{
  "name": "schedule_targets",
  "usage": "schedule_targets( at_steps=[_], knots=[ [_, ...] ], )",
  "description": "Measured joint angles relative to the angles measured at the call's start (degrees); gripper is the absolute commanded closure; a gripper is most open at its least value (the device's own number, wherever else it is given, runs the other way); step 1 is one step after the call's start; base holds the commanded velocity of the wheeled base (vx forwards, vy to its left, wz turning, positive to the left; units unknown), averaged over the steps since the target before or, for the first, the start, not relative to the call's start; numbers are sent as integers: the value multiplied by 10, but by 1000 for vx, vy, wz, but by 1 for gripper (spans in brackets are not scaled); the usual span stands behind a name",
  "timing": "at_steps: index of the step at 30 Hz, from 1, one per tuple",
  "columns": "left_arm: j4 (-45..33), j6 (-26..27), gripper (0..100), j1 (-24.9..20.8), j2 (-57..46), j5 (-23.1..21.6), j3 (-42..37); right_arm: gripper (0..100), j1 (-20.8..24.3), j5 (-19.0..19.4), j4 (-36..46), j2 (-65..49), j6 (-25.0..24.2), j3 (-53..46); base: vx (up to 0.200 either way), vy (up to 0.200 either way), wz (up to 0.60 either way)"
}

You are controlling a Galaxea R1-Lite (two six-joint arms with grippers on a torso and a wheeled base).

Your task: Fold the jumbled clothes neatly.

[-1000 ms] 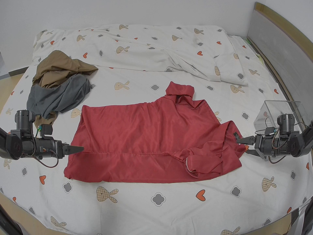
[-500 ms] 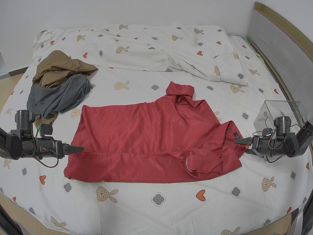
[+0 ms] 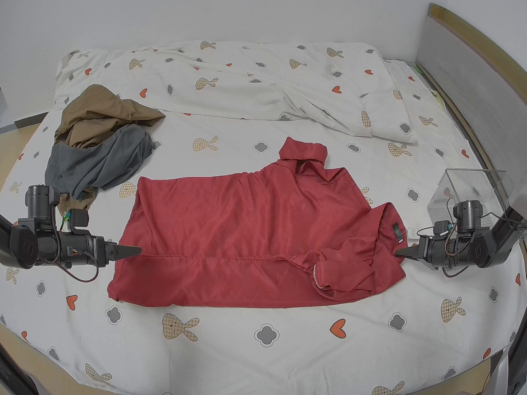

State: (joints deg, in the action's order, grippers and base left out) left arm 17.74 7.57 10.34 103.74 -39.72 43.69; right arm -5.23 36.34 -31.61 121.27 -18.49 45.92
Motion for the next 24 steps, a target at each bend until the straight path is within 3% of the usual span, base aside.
schedule_targets(
  at_steps=[14,24],
  knots=[
    [2,0,0,-6,0,0,-5,100,-52,0,1,-2,4,-21,0,0,0],
    [2,0,0,-7,0,0,-6,100,-55,0,1,-3,3,-25,0,0,0]
  ],
)
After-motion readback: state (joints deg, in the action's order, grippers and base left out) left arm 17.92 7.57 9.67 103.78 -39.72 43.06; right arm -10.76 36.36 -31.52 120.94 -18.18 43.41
